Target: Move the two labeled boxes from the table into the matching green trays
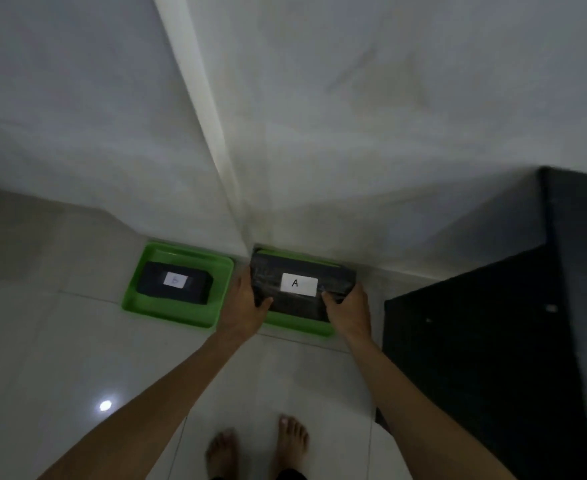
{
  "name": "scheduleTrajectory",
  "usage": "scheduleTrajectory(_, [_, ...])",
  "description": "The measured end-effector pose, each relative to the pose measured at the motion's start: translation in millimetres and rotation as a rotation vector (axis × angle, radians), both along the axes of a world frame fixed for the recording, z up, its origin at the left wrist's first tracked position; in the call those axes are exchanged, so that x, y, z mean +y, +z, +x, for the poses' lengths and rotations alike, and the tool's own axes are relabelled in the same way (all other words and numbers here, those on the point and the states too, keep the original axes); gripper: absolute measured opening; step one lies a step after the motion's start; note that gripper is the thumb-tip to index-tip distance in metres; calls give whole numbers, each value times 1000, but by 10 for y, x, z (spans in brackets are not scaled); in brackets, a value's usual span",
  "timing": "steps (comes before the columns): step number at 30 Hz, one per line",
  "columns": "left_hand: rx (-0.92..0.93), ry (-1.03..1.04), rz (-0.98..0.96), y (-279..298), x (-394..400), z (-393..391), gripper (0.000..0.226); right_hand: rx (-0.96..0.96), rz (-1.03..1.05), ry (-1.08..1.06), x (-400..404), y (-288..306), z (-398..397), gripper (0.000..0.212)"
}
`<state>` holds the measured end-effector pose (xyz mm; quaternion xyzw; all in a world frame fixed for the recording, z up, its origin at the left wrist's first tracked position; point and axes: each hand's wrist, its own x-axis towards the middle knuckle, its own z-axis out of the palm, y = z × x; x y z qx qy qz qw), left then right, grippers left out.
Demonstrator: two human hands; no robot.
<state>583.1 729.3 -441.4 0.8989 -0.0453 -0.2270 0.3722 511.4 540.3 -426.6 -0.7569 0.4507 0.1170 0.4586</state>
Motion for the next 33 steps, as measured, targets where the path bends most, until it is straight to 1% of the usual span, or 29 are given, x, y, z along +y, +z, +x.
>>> scheduleTrajectory(3, [9, -42, -29, -1079, -49, 335, 77, -17, 10, -51, -70, -1006, 289, 67])
scheduleTrajectory(7, [25, -19, -11, -2365, -72, 612, 55, 10, 16, -82, -147, -2291, 564, 51])
scheduleTrajectory(10, [38, -3, 24, -3065, -48, 710, 51, 37, 16, -64, -155, -3032, 710, 46])
scheduleTrajectory(12, [60, -18, 20, -3398, -56, 753, 52, 38, 1, -28, -187, -3411, 772, 46])
scheduleTrajectory(14, [69, -23, 22, -3626, -49, 773, 53, 49, 12, -14, -193, -3666, 824, 48])
scheduleTrajectory(16, [84, -20, 44, -3761, -37, 760, 53, 75, 28, -2, -195, -3824, 844, 53])
scheduleTrajectory(19, [135, -20, 59, -3802, -48, 738, 52, 86, 49, 2, -175, -3946, 805, 57])
scheduleTrajectory(26, [177, -33, 25, -3661, -157, 885, 46, 91, 104, -32, -171, -3866, 712, 75])
scheduleTrajectory(30, [172, -80, 53, -3453, -169, 917, 38, 88, 60, -15, -219, -3638, 675, 80])
scheduleTrajectory(33, [196, -181, 149, -3156, -76, 801, 27, 80, 122, -29, -231, -3262, 573, 81])
